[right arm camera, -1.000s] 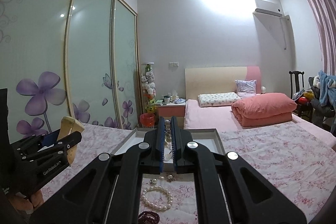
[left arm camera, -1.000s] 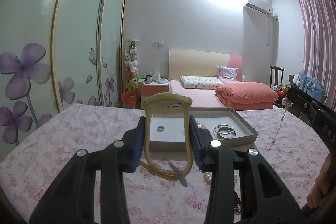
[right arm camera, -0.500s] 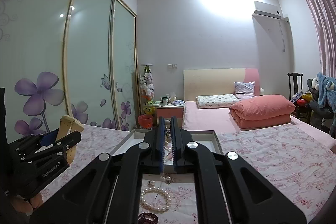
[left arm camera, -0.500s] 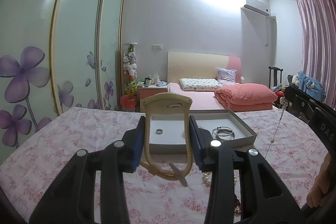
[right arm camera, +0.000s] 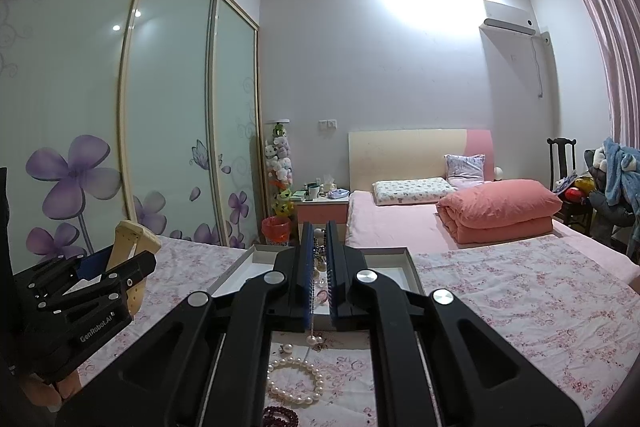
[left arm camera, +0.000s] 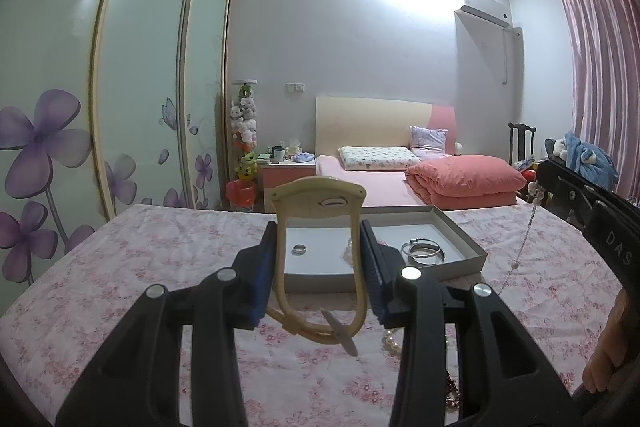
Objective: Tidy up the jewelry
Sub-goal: 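Carry the watch into the gray tray with the left tool while the right tool drops the earring there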
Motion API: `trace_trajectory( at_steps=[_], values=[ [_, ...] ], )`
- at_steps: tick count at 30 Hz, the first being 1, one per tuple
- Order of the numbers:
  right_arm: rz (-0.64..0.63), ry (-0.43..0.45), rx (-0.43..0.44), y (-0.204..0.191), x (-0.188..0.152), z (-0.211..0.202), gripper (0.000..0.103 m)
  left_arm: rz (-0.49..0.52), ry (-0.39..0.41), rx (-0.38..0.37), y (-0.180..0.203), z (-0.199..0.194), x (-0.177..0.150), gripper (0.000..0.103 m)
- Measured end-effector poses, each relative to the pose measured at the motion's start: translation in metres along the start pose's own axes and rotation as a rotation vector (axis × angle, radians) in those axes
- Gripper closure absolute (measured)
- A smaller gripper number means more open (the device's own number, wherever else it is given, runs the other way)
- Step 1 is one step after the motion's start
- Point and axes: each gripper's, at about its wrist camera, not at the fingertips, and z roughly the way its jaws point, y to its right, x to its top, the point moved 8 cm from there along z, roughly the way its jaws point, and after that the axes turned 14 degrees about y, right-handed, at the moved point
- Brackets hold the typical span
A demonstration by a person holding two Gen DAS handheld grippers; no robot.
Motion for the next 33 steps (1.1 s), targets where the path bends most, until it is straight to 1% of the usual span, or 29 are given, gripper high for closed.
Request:
trace_trajectory(
  at_steps=[10,14,17,21,27,33],
  values=[
    [-0.014,0.008,-0.002,0.004,0.004,0.006,0.096,0.006,-0.009,-0.010,0.002,0.008,0.001,0.064],
    [-0.010,0.006,-0.002,0.008,0.007,0.019,0.096,0.005,-0.013,-0.004,0.000,0.020,0.001,0.064],
    [-0.003,-0.005,-0.002,0.014,0.006,0.034,0.096,-0.006,-0.031,-0.005,-0.003,0.034,-0.002,0.064],
    [0.017,-0.028,0.005,0.021,0.004,0.058,0.096,-0.026,-0.062,0.002,-0.007,0.061,-0.007,0.064],
    [0.067,-0.100,0.009,0.035,-0.015,0.107,0.096,-0.035,-0.115,0.009,-0.008,0.113,-0.016,0.064],
    [0.127,-0.213,0.003,0.045,-0.054,0.156,0.096,-0.043,-0.191,0.007,-0.005,0.164,-0.035,0.064]
  ],
)
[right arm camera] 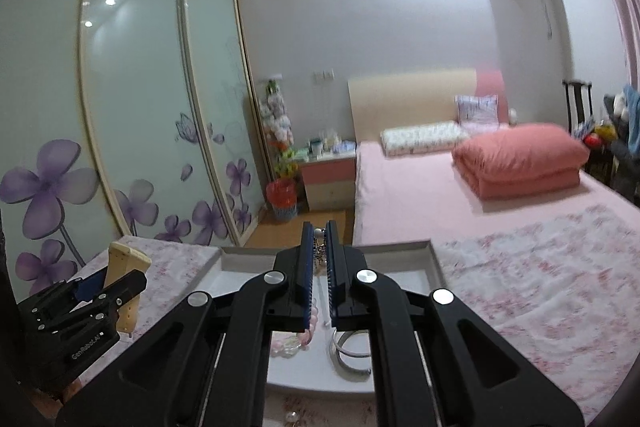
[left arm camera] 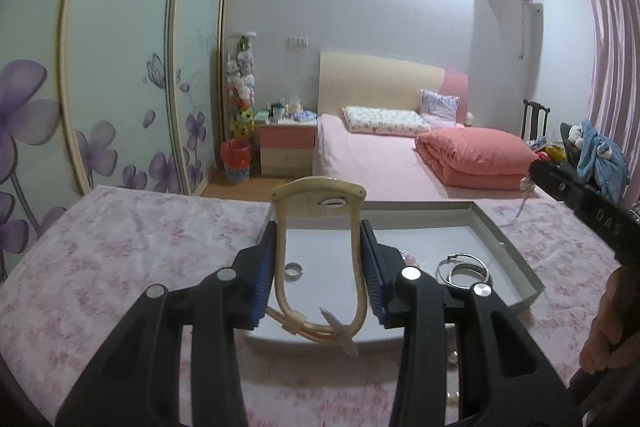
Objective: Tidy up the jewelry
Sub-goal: 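Carry the watch into the gray tray with the left tool while the right tool drops the earring there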
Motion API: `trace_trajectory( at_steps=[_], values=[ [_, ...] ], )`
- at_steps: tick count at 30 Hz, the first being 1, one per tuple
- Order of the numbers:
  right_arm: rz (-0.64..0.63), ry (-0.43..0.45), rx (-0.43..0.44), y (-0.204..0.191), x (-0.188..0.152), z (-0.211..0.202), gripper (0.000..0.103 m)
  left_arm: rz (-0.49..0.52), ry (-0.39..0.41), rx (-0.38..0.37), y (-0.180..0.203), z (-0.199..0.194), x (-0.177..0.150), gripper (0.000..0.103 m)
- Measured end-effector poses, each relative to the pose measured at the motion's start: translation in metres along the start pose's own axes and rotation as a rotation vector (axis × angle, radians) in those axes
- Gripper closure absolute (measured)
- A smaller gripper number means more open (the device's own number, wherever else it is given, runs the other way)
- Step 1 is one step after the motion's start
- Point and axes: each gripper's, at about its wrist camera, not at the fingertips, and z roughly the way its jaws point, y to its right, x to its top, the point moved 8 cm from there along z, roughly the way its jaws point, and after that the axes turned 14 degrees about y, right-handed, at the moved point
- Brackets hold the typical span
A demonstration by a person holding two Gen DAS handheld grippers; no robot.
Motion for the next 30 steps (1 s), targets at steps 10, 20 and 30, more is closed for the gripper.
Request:
trace_trajectory(
  at_steps=[10,20,30],
  values=[
    [0.104,-0.195,-0.006,0.012,-0.048,0.046,0.072,0.003,-0.102,-0.014,0.010,0.046,-0.026,0.064],
    [0.096,-0.162,-0.049,0.033,-0.029,0.029,0.067,0.022,-0.162,-0.040,0.022,0.074,-0.044,0.064],
    [0.076,-0.161,-0.056,0.039,-0.029,0.017,0.067,-0.021,-0.147,-0.030,0.012,0.075,-0.030,0.044]
  ],
)
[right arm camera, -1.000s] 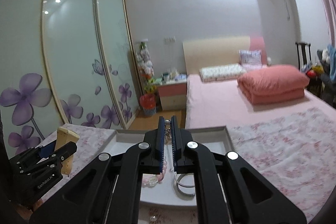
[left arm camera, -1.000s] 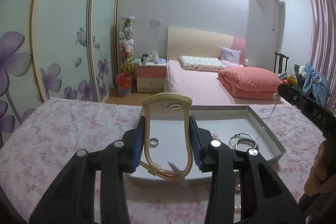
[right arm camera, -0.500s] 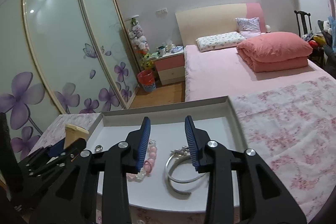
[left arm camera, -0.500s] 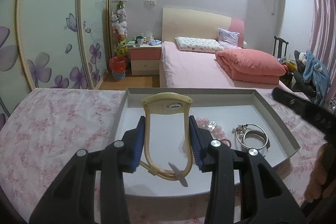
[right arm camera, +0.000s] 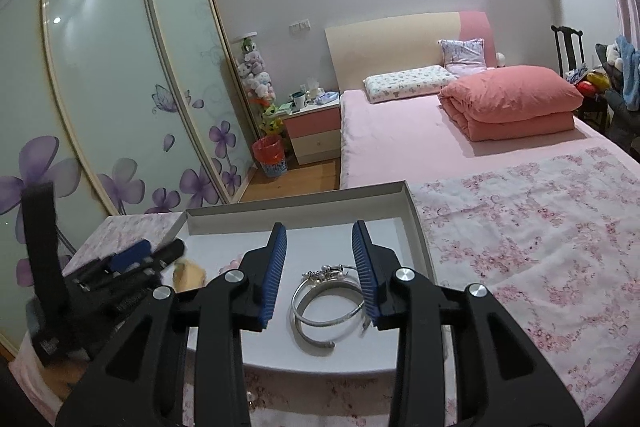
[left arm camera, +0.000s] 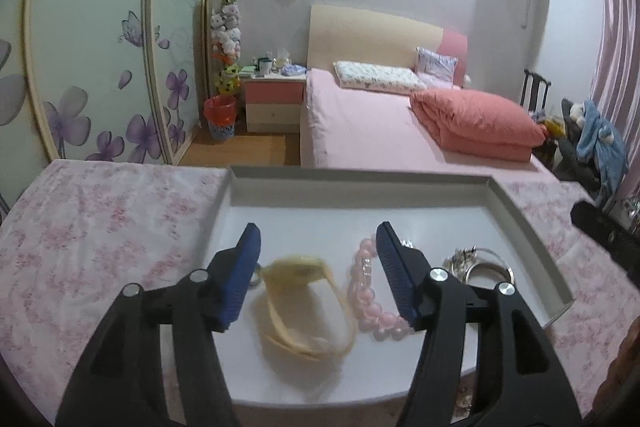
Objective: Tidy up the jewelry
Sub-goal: 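Grasp the dark red bead necklace on the bed with the left tool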
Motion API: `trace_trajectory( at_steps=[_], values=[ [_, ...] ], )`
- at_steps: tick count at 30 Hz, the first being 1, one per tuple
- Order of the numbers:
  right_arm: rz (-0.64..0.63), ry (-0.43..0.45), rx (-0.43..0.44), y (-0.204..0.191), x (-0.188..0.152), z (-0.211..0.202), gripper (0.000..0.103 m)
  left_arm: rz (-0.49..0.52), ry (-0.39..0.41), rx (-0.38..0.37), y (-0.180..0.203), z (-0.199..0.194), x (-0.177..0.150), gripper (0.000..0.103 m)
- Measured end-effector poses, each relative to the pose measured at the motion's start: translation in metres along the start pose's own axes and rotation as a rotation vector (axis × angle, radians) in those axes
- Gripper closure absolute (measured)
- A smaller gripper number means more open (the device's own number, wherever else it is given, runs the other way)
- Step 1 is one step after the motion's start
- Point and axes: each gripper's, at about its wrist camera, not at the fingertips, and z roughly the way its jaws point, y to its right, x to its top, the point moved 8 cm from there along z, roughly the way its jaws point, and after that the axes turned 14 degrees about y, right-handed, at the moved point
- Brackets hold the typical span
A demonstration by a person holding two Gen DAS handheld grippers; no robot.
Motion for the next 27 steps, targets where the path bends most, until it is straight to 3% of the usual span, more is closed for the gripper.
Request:
trace_trajectory(
  at_steps=[8,18,23,27],
  values=[
    [-0.006,0.046,0.021,-0.007,0.008,-0.040,0.067,-0.016,0.020,-0.048,-0.014,-0.075,0.006,0.043],
    [-0.005,0.075,0.027,-0.009,-0.002,-0.102,0.067,-0.004,-0.105,-0.242,0.025,-0.165,-0.070,0.043],
    [0.005,0.084,0.016,-0.003,-0.005,-0.126,0.067,0.070,-0.175,-0.322,0.062,-0.181,-0.106,0.043],
    [-0.002,0.095,0.004,0.002,-0.005,-0.140,0.067,0.098,-0.220,-0.343,0.080,-0.181,-0.126,0.037]
  ],
)
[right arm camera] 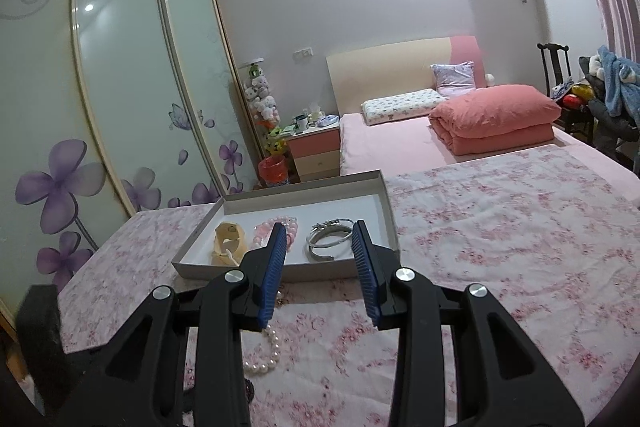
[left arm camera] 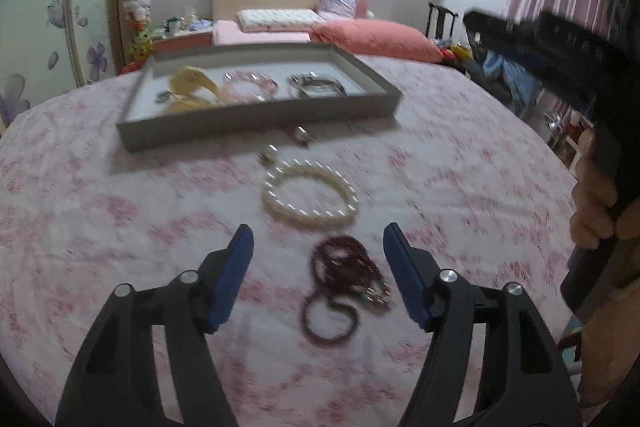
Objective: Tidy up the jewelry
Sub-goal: 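Grasp the dark red bead necklace on the bed with the left tool, then grasp the pearl bracelet with the right tool while the left tool lifts the necklace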
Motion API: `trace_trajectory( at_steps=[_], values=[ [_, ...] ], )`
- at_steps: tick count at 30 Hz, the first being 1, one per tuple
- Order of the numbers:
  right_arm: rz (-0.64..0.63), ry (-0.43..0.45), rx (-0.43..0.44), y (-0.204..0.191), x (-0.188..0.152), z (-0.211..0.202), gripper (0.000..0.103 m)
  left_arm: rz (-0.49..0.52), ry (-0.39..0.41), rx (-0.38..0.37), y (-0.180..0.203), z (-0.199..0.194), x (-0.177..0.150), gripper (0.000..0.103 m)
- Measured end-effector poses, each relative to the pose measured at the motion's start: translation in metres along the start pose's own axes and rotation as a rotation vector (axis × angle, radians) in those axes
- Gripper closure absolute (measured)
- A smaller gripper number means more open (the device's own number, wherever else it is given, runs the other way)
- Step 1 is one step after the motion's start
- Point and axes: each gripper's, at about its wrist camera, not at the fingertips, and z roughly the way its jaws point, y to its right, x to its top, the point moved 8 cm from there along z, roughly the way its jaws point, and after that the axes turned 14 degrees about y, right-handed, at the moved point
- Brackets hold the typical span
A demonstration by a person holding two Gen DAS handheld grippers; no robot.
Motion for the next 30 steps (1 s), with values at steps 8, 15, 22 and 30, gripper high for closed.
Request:
trace_trajectory(
  at_steps=[8,15,22,30],
  values=[
    [0.011,0.008,-0.014,0.010,-0.001,-0.009,0.061,0.026,-0.093,0.027,0.013,0.021,-0.020,0.036],
    [0.015,-0.003,-0.006,0.011,-0.006,-0.009,0.061,0.063,-0.122,0.093,0.014,0.031,-0.025,0.036],
    [0.023,-0.014,0.003,0.008,-0.010,-0.008,0.061,0.109,-0.118,0.113,0.021,0.034,-0.023,0.078],
    [0.010,-0.036,0.025,-0.003,-0.017,-0.006,0.061,0.070,-0.109,0.107,0.010,0.030,-0.022,0.094]
  ],
)
